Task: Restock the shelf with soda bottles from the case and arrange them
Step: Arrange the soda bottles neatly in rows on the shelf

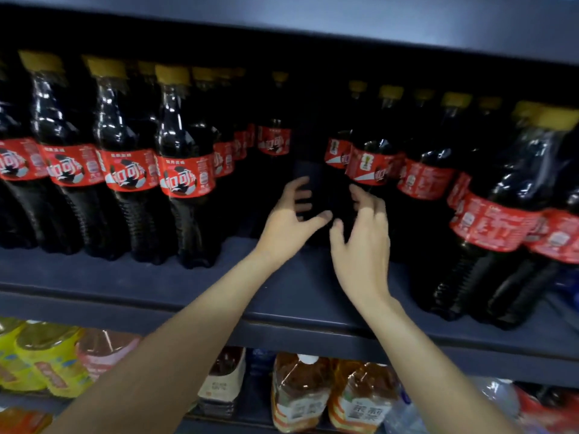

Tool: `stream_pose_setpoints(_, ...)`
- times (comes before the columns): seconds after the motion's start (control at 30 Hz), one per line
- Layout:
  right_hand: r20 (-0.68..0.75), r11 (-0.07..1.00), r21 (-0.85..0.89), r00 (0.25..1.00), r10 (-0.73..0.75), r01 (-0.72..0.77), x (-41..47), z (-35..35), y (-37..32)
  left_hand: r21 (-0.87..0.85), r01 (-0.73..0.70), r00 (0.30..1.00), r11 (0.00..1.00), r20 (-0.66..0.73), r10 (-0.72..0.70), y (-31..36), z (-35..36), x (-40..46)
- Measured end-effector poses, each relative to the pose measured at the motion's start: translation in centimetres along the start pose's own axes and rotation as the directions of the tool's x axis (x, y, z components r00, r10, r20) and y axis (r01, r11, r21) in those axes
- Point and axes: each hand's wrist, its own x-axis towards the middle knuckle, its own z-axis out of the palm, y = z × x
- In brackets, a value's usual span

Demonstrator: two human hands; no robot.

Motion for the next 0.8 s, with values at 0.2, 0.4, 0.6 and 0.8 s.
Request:
stream_pose_setpoints(0.2, 0.095, 0.994, -0.112, 0.995, 0.031, -0.02, -0.5, -0.7, 2.6, -0.043, 0.056, 0.997, 0.997, 0.059, -0.053, 1.6, 4.8, 3.9)
stream_pose_setpoints(0.4, 0.155, 0.994, -0.09, 0.984, 0.083, -0.07, -0.4, -2.0, 3.6, 0.197, -0.023, 0.982, 0.98, -0.178, 0.059, 0.7, 6.7, 3.6)
stream_pose_setpoints(0.6, 0.268, 0.979, 0.133, 0.957, 0.115, -0.155, 1.4, -1.3, 1.6, 0.12, -0.155, 0.988, 0.981, -0.005, 0.156, 0.6, -0.1, -0.4)
stream_pose_setpoints(0.8, 0.312, 0.975, 0.192, 0.949, 0.051, -0.115, 3.6, 4.2, -2.2, 0.384, -0.098, 0.97, 0.918, -0.168, 0.173, -0.1, -3.6, -0.7)
